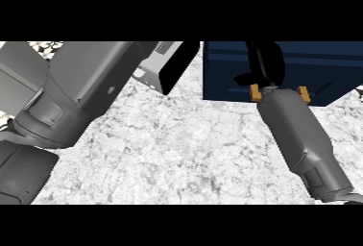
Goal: Pick up the can, place it into the drawer and close the drawer
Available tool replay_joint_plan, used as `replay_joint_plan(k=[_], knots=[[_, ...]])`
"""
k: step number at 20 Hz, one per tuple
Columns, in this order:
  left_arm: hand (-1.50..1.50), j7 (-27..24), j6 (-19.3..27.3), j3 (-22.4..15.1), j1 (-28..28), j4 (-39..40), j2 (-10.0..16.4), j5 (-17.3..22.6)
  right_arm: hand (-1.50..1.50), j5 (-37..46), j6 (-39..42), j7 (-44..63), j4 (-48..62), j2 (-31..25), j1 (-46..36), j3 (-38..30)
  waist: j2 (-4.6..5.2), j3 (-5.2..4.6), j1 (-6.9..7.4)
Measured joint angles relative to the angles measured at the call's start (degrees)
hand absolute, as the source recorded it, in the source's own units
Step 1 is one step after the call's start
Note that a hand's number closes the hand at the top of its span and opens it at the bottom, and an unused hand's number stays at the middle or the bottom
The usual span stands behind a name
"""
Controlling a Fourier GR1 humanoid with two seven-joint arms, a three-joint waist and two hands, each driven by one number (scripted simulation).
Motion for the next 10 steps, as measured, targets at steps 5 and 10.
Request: replay_joint_plan(k=[5,10], knots=[[-1.5,1.49,-1.56,-0.46,2.71,-3.78,2.05,-0.5,-1.5,0.59,-4.25,-1.05,8.2,-0.47,-6.04,-2.33,0.13,-0.08,1.09],[-1.5,3.14,-2.53,-1.23,6.02,-8.16,3.87,-0.98,-1.5,0.86,-4.66,-1.59,14.45,-1.24,-10.81,-3.76,0.46,0.08,2.04]])
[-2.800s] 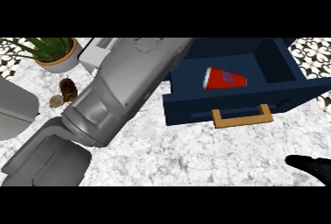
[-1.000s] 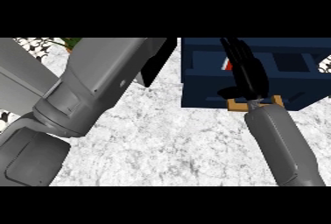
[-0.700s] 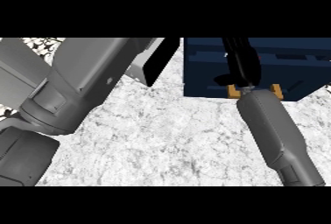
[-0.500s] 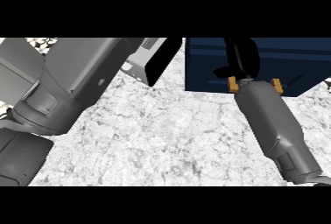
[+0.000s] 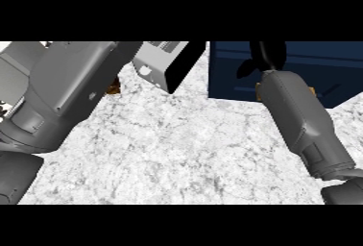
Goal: Pick up the can, place it into the drawer and close the drawer
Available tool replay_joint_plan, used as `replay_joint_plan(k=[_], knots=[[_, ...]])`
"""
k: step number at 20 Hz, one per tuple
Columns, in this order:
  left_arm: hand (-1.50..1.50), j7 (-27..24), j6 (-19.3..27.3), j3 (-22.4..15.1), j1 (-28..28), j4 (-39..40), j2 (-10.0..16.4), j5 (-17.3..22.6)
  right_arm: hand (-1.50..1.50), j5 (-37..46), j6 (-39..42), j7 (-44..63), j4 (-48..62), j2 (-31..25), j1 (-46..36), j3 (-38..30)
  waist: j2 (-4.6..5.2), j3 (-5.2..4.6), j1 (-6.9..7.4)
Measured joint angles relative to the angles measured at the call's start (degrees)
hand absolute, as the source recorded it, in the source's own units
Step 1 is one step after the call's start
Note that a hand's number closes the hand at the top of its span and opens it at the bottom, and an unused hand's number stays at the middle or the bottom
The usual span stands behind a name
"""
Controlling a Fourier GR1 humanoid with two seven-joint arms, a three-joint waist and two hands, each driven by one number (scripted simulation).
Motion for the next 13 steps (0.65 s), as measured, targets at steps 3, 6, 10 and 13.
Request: replay_joint_plan(k=[3,6,10,13], knots=[[-1.5,1.16,0.01,-0.28,1.25,-2.44,0.9,-0.25,-1.5,-0.34,0.03,-1.15,2.66,-0.02,-1.95,-0.74,0.15,0.1,0.24],[-1.5,1.57,-0.14,-0.5,3.42,-5.08,1.45,-0.28,-1.5,-0.86,0.62,-2.0,4.68,-0.32,-3.54,-1.65,0.42,0.24,0.44],[-1.5,2.37,-0.47,-0.63,5.91,-7.99,2.53,-0.21,-1.5,-2.99,1.63,-5.78,5.69,0.04,-4.52,-3.56,0.7,0.39,0.23],[-1.5,2.99,-0.66,-0.76,7.5,-10.19,3.42,-0.28,-1.5,-4.15,1.82,-8.51,6.41,0.11,-5.07,-4.8,0.85,0.46,-0.04]])
